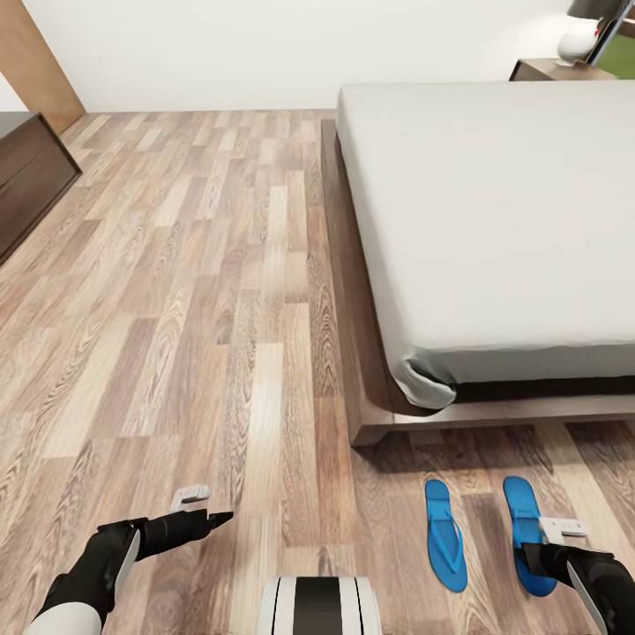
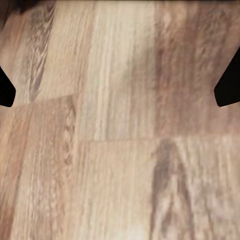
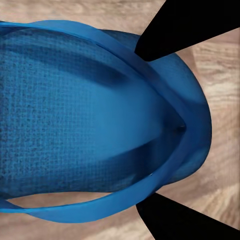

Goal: In the bedroom, move the book from the bed onto either nightstand, and place the two sandals side by side next to the bed.

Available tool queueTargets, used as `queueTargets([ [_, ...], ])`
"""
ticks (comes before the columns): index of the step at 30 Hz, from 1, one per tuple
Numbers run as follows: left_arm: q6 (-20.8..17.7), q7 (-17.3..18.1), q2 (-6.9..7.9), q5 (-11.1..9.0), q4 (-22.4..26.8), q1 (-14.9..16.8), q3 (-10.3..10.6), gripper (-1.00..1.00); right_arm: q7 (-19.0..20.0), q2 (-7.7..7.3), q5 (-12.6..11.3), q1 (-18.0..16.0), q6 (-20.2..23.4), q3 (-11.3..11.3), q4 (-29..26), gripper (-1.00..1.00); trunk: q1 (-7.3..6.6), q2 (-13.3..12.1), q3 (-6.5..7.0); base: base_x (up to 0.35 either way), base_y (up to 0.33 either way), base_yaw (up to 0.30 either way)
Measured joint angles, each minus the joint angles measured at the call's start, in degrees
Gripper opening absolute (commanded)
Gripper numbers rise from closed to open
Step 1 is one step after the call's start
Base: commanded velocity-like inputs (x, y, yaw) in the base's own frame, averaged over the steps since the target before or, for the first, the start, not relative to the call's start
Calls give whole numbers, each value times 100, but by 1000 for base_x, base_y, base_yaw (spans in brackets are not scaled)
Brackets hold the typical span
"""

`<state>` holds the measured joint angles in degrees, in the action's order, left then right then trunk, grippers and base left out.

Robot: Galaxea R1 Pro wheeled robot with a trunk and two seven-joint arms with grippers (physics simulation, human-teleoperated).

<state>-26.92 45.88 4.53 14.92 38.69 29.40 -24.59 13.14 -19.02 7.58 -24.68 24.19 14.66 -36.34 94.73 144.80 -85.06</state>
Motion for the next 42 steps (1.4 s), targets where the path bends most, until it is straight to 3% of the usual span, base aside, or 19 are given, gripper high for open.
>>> queueTargets([
  [9, -3, 34, 0, 0, 0, 0, 1, 100, 0, 2, 0, 0, 0, 0, 2, -100, 23, 12, -199, 0, 0, 0],
  [12, -31, 366, 3, -69, 22, 0, 5, 100, 0, 2, 2, 0, 0, 0, 3, -100, 31, 16, -266, 0, 0, 0],
  [15, -77, 1391, 21, -288, 298, 1, 8, 100, 0, 1, 4, 0, 0, 0, 1, -100, 38, 20, -332, 0, 0, 0],
  [18, -469, 2537, 31, -374, 942, 0, 8, 100, 0, 0, 2, 0, 0, 0, 0, -100, 46, 24, -399, 0, 0, 0],
  [21, -751, 3101, 28, -386, 1225, 0, 16, 100, 0, 0, 3, 0, 0, 0, 1, -100, 54, 28, -465, 0, 0, 0],
  [35, -790, 3189, 26, -360, 1294, -1, 23, 100, 0, 9, 9, 0, 0, 0, 0, -100, 90, 47, -776, 0, 0, 0],
  [42, -789, 3134, 26, -363, 1288, -1, 14, 100, 7, 11, 7, -1, -2, -1, 0, -100, 88, 47, -776, 55, 38, 0],
])
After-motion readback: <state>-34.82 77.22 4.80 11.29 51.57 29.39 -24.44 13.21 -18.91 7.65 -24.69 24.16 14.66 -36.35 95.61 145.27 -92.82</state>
